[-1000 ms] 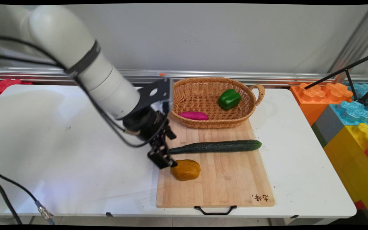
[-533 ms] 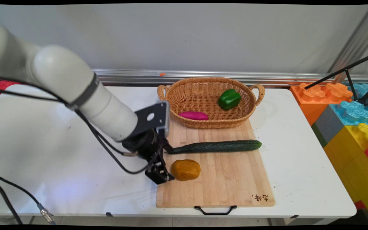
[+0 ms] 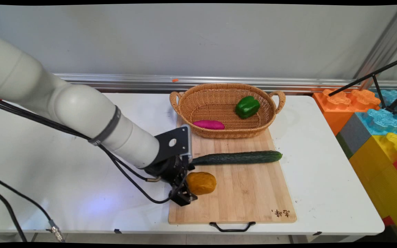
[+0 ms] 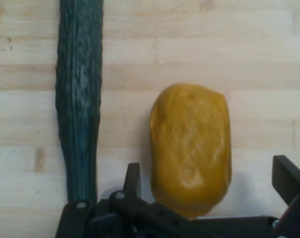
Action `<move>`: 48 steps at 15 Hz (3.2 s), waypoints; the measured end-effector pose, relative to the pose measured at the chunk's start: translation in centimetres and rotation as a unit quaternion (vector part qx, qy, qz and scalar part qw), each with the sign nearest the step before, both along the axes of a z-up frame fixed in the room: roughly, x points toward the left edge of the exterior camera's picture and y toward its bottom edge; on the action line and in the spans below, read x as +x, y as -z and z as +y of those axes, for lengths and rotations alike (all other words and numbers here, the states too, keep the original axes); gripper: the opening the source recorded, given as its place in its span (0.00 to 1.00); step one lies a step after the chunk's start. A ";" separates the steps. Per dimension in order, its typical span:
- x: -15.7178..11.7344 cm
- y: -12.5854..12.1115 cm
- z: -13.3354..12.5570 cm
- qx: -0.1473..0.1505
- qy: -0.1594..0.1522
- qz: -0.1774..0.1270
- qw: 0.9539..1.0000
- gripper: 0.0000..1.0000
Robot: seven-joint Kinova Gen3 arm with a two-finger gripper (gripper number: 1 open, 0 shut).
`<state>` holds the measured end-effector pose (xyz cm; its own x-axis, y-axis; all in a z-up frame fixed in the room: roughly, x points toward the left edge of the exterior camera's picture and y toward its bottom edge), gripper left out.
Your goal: Pick up the potato from the cutting board, then place the picked object in the vegetable basket
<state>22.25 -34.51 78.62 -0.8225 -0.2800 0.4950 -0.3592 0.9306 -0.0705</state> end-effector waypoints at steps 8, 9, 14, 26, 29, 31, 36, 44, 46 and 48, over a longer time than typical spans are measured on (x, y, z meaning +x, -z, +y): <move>-1.2 1.0 -0.4 -0.013 -0.010 0.013 1.000 0.00; -1.3 0.9 -0.5 -0.015 -0.012 0.014 1.000 0.00; -1.9 -1.3 -0.9 -0.016 -0.019 0.030 0.999 0.00; -2.6 -9.2 -10.0 -0.071 -0.110 0.070 0.989 0.00; -1.5 -9.3 -13.7 -0.085 -0.152 0.065 0.983 0.00; -0.9 -8.5 -16.1 -0.089 -0.175 0.059 0.979 0.00; 0.5 -5.2 -20.9 -0.086 -0.216 0.042 0.972 0.00; 1.3 0.2 -25.6 -0.071 -0.248 0.030 0.966 0.00; 1.3 1.0 -26.3 -0.070 -0.252 0.029 0.965 0.00; 1.2 1.4 -26.8 -0.069 -0.254 0.029 0.964 1.00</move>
<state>23.47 -61.36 77.22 -0.5667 -0.5672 0.5976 -0.7733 0.6166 -0.1480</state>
